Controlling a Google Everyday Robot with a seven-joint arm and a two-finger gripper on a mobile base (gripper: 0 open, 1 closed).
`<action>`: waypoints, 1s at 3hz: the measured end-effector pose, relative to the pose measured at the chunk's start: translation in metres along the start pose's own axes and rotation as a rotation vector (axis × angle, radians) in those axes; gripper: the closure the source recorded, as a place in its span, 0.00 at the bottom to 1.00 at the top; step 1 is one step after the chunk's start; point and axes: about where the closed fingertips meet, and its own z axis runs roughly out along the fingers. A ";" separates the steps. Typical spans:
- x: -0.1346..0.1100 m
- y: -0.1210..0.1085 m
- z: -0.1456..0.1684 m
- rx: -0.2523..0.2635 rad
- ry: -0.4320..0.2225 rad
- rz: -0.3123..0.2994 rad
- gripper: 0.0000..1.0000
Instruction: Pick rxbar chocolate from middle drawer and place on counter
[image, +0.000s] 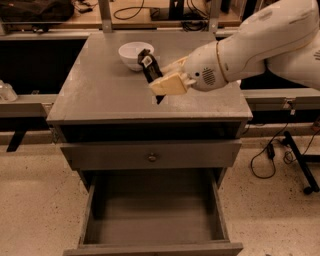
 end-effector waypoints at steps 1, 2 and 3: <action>-0.002 0.036 -0.028 -0.173 -0.027 0.036 1.00; -0.017 0.073 -0.046 -0.338 -0.084 0.099 1.00; -0.037 0.104 -0.051 -0.446 -0.164 0.168 1.00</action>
Offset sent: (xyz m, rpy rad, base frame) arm 0.0908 -0.1223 -0.0099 -0.2144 -0.0106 -0.6072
